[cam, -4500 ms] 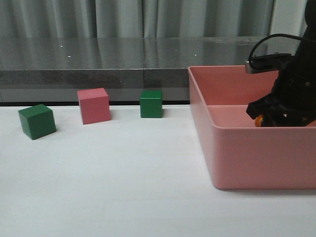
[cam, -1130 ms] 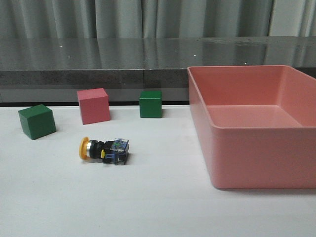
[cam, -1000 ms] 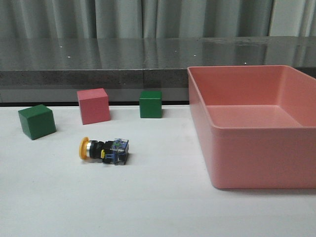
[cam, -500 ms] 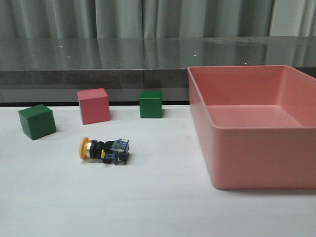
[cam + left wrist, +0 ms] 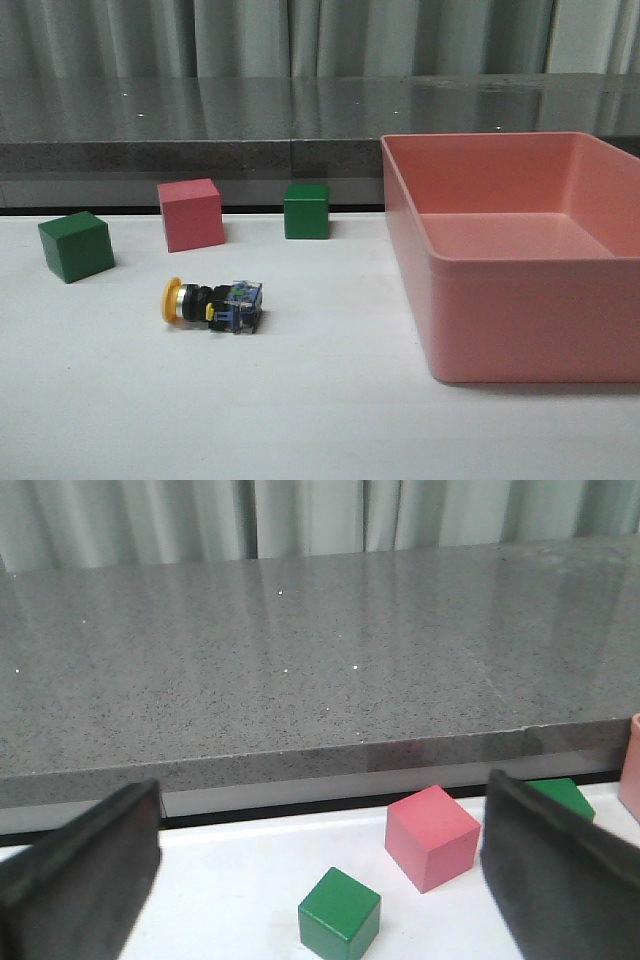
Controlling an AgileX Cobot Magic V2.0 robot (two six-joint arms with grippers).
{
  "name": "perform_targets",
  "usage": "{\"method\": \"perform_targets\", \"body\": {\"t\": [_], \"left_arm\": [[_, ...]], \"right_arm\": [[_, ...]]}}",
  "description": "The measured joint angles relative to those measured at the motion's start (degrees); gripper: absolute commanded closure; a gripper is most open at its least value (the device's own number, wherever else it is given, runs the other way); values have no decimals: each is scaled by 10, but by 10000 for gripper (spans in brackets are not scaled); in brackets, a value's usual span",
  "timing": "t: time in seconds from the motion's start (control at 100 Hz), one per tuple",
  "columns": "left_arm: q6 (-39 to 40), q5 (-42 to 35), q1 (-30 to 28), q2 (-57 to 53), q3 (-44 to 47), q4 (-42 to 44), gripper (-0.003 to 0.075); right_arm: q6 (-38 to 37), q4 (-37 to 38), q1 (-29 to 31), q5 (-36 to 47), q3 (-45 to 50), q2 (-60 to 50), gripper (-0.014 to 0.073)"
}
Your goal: Place and stand button with both arms
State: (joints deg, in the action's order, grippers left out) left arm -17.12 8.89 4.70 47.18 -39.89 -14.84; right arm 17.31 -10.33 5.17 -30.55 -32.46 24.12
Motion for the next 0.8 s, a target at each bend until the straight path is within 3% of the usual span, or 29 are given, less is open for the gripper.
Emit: {"method": "perform_targets", "body": {"t": [0.16, 0.32, 0.56, 0.69, 0.8], "left_arm": [[-5, -20, 0, 67, 0, -31, 43], [-7, -57, 1, 151, -19, -8, 50], [-39, 0, 48, 281, -111, 61, 50], [-134, 74, 74, 345, -176, 36, 50], [-322, 162, 78, 381, -224, -92, 50]], "right_arm": [[0, 0, 0, 0, 0, 0, 669], [0, 0, 0, 0, 0, 0, 669], [0, 0, 0, 0, 0, 0, 669], [0, 0, 0, 0, 0, 0, 669], [0, 0, 0, -1, 0, 0, 669]]}}
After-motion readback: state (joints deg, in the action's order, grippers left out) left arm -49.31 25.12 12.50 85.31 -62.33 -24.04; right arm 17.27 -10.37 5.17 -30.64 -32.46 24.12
